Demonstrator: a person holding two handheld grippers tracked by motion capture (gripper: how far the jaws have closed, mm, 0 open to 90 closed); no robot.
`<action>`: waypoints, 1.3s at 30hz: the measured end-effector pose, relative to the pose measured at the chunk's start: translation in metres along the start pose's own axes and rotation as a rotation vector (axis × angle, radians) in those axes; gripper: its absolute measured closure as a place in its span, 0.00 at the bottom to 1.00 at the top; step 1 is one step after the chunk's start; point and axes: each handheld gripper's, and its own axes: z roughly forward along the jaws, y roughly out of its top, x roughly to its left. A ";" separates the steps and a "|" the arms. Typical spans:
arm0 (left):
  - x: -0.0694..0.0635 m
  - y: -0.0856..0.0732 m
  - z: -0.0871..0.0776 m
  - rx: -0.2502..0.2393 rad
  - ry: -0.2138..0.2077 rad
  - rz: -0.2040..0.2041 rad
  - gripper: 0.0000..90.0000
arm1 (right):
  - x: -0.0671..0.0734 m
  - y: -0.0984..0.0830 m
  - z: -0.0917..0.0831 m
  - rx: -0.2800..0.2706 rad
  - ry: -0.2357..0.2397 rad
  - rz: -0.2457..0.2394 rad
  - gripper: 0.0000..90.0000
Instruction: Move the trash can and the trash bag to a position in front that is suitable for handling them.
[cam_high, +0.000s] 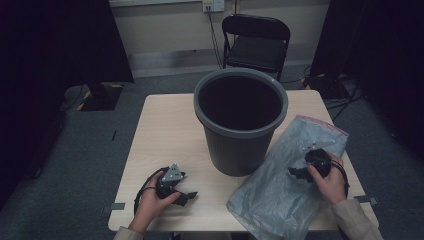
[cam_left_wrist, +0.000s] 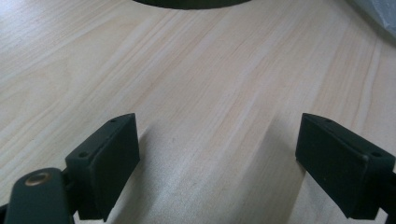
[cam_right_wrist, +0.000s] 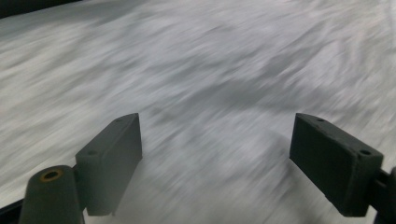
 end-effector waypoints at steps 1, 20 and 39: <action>0.000 0.000 0.000 0.001 0.000 0.000 0.14 | 0.008 -0.005 -0.006 -0.001 0.005 -0.007 0.16; 0.000 0.000 0.000 0.002 0.001 0.001 0.14 | -0.003 -0.008 0.011 0.029 -0.005 -0.025 0.14; 0.000 0.000 0.000 0.001 0.001 0.000 0.14 | 0.043 -0.006 0.006 0.003 0.094 -0.110 0.16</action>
